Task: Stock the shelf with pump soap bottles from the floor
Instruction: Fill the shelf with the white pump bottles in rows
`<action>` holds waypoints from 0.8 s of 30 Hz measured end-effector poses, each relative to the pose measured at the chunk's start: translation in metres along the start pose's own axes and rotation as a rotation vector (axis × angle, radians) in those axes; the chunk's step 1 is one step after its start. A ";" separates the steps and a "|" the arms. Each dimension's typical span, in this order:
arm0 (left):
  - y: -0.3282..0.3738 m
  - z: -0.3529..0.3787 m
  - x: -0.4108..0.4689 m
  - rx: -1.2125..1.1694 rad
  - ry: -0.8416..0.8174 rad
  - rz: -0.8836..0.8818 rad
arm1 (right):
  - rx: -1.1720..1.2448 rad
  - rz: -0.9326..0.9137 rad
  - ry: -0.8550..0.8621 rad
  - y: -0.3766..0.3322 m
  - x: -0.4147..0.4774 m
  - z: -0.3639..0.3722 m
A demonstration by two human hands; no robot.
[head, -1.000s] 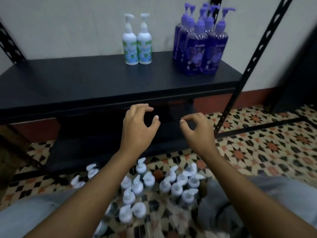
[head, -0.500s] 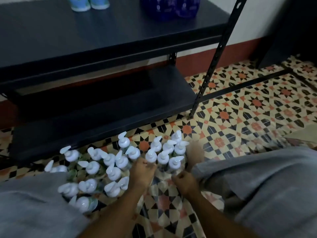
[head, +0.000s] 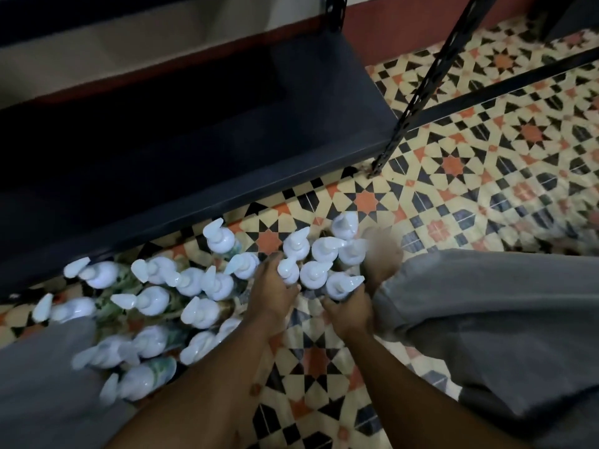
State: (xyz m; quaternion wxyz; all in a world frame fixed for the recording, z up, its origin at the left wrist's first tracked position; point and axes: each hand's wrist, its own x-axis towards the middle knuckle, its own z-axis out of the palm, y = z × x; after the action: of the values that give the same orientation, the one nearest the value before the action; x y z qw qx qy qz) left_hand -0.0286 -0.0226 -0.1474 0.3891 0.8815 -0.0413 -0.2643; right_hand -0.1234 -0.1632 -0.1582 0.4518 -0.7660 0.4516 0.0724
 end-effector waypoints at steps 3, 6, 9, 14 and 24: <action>0.000 -0.001 0.003 0.041 0.018 -0.020 | -0.116 -0.029 -0.049 -0.008 0.007 -0.009; 0.004 -0.008 -0.011 0.049 0.031 -0.015 | -0.039 -0.016 -0.058 -0.016 0.002 -0.027; 0.010 -0.023 -0.029 0.040 0.035 0.002 | 0.130 0.066 -0.045 -0.023 -0.012 -0.043; 0.051 -0.067 -0.063 -0.006 0.072 0.118 | 0.346 -0.010 -0.042 -0.052 -0.037 -0.079; 0.166 -0.222 -0.140 -0.412 0.229 0.215 | 0.535 -0.411 -0.269 -0.222 -0.113 -0.158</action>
State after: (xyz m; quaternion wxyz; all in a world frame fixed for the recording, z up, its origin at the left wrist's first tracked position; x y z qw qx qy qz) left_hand -0.0161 0.0487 0.1550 0.5885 0.7983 -0.0356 -0.1231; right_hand -0.0678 -0.1718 0.1312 0.6967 -0.6790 0.2279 -0.0406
